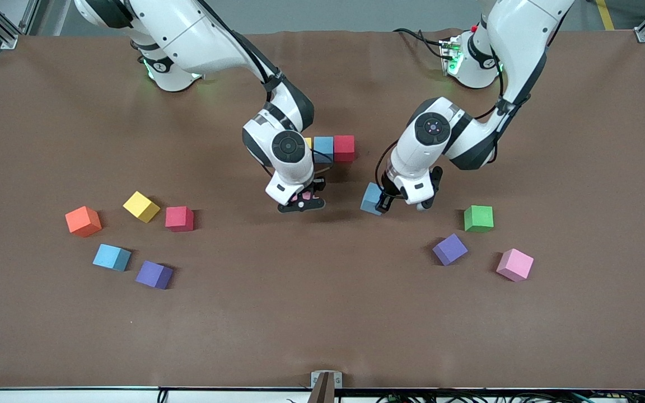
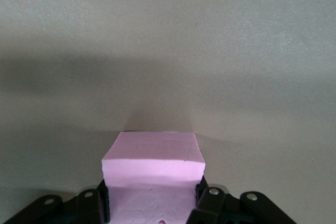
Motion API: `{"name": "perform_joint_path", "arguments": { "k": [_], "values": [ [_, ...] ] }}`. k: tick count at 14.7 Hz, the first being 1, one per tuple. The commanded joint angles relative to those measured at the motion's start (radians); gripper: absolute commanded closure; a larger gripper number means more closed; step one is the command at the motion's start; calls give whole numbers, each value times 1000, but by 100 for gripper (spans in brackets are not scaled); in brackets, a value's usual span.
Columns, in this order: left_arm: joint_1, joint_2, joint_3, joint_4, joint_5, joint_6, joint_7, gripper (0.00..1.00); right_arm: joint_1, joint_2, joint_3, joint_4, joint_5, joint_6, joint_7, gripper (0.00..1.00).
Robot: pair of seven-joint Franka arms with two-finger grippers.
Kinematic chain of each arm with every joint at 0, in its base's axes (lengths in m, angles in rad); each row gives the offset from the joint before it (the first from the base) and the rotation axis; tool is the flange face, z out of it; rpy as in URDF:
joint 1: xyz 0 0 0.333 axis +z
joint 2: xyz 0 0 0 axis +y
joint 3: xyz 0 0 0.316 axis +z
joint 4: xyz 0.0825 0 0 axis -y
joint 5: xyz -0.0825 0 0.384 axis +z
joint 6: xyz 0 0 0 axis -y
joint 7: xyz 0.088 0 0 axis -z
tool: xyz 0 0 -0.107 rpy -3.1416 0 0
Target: Arrange 11 blocks into digit 3
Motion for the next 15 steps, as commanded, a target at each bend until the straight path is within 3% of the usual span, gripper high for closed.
{"name": "perform_joint_path", "arguments": {
  "k": [1,6,15],
  "values": [
    [-5,43,-5,59,-8,-12,-121,72,7,-19,0,-49,15,20,12,73],
    [-18,112,-5,154,-8,-23,-291,71,5,-48,0,-82,15,28,12,73],
    [-79,181,-1,323,4,-273,-302,71,5,-47,-2,-93,15,42,12,73]
  ]
}}
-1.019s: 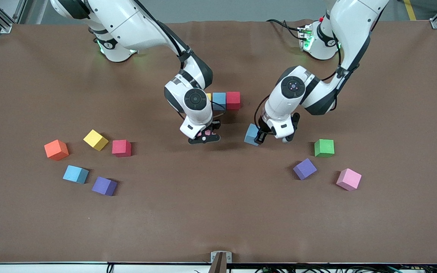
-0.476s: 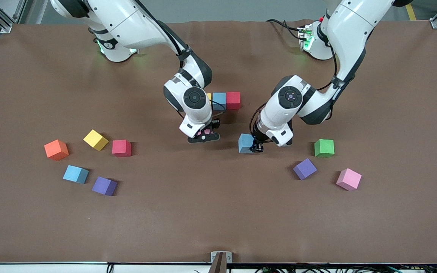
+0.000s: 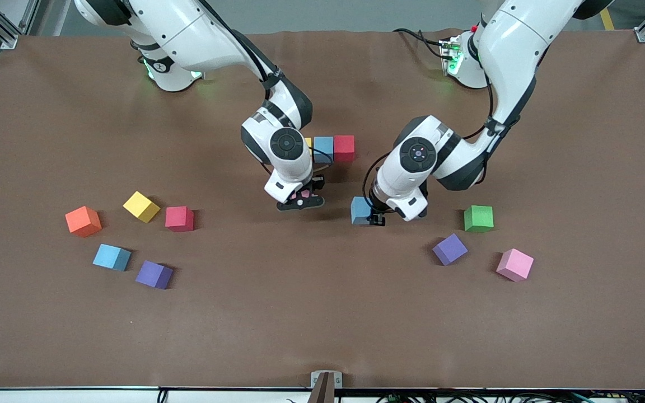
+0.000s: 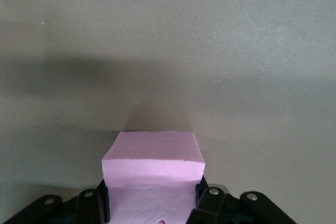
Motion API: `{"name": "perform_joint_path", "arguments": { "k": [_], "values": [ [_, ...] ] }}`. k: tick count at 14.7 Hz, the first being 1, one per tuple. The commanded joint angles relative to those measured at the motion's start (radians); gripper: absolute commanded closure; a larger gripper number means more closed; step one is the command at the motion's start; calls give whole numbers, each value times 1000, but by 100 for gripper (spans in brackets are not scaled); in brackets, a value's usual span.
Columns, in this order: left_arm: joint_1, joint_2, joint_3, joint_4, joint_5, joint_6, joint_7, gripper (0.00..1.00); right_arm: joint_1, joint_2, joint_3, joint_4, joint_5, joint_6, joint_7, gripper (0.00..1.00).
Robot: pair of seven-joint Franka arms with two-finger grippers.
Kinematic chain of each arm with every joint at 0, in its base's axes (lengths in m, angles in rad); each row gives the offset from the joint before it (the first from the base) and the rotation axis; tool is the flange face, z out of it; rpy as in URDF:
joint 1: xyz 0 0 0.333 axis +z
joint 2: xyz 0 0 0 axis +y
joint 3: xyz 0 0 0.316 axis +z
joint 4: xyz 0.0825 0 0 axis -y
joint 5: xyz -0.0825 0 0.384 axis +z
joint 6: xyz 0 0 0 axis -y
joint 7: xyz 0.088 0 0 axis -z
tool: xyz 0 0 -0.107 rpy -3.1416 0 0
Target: Arrange 11 blocks into digit 3
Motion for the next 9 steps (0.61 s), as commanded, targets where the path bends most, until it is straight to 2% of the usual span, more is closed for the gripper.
{"name": "perform_joint_path", "arguments": {
  "k": [1,9],
  "values": [
    [-33,53,2,90,4,-76,-16,71,5,-27,-2,-58,15,15,12,73],
    [-54,73,8,95,21,-78,-23,71,5,-32,-2,-72,13,13,43,72]
  ]
}}
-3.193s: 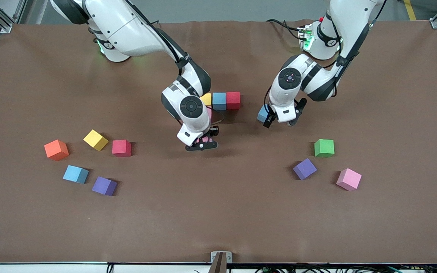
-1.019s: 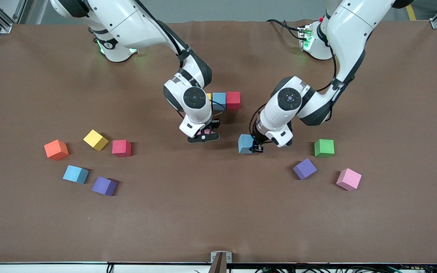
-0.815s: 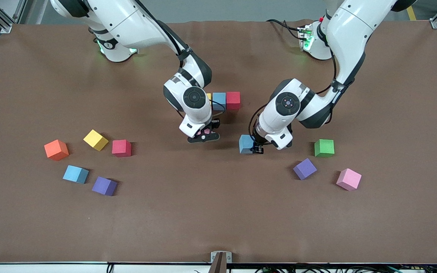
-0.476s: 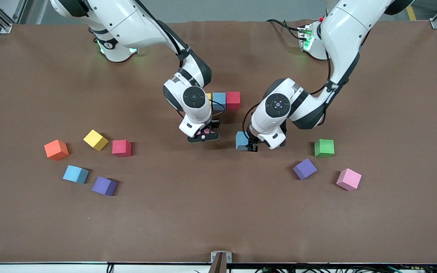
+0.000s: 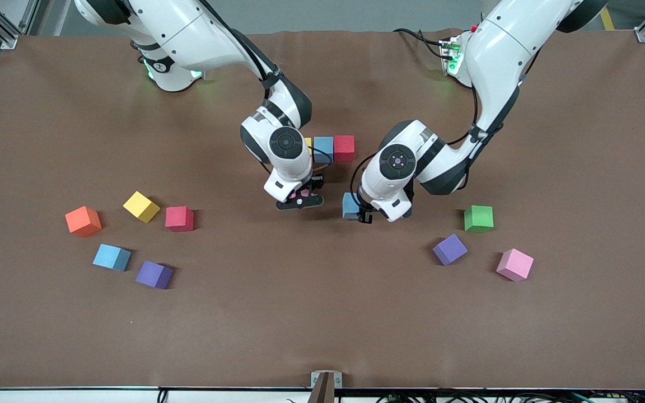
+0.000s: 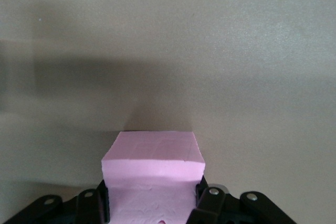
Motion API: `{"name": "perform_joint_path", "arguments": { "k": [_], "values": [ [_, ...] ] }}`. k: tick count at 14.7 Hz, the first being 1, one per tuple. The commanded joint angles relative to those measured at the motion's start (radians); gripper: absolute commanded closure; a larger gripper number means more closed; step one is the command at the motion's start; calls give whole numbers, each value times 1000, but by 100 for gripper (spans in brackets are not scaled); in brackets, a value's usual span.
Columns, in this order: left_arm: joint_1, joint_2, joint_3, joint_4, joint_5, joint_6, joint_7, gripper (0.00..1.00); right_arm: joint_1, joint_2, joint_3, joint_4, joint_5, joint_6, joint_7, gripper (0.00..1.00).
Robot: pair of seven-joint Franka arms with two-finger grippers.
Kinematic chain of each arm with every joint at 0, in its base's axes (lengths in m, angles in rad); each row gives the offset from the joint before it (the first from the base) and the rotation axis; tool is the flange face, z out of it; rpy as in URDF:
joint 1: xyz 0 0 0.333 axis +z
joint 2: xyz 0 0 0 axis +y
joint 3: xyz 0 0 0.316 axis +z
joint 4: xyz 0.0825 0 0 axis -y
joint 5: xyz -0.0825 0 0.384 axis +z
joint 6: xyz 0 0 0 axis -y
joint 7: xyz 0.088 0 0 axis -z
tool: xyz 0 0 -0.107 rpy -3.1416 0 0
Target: Arrange 11 blocks into digit 3
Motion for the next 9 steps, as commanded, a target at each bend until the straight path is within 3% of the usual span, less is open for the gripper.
{"name": "perform_joint_path", "arguments": {
  "k": [1,5,6,7,8,9],
  "values": [
    [-11,6,5,27,18,-24,-14,71,7,-22,-3,-58,15,11,35,72],
    [-16,5,5,27,20,-24,-13,71,7,-22,-3,-58,15,11,35,72],
    [-16,5,5,27,20,-24,-11,71,7,-22,-3,-58,15,11,35,67],
    [-16,5,5,25,20,-24,-6,71,7,-22,-3,-56,13,4,36,31],
    [-16,3,5,24,30,-24,-6,71,7,-22,-3,-53,13,-1,36,2],
    [-16,3,5,25,35,-24,-6,71,7,-24,-3,-51,13,-2,38,0]
  ]
}}
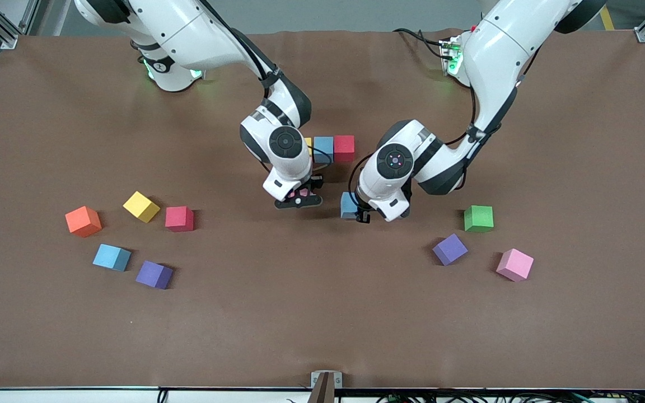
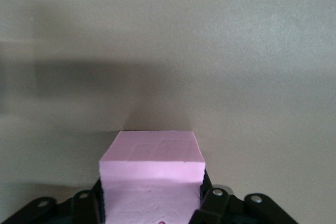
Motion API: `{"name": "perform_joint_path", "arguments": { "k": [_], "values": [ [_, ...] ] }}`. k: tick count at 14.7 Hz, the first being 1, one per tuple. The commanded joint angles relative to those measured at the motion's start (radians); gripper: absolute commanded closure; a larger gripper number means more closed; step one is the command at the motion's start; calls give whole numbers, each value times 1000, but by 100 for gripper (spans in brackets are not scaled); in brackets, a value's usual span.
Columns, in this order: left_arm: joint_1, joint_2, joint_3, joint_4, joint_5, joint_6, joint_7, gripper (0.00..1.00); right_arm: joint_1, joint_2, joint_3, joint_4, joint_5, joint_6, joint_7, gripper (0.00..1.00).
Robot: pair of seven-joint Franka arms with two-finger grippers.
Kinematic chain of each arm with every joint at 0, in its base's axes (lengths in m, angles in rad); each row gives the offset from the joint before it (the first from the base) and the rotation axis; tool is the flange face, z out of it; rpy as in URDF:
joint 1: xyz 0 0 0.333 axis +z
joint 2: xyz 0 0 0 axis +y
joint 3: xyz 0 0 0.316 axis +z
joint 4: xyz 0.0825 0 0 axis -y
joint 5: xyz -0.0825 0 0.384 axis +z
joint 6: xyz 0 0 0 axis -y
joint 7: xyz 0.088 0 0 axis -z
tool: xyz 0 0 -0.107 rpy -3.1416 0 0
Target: Arrange 11 blocks into digit 3
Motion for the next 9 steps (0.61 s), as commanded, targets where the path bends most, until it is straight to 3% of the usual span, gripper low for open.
{"name": "perform_joint_path", "arguments": {
  "k": [1,5,9],
  "values": [
    [-8,1,4,19,25,-22,-7,71,6,-23,-3,-38,13,-1,37,0],
    [-8,-2,4,14,25,-22,-7,71,13,-27,-3,-16,13,-4,110,0],
    [-8,-5,3,14,25,-25,-5,71,14,-44,0,75,13,-85,244,0]
  ]
}}
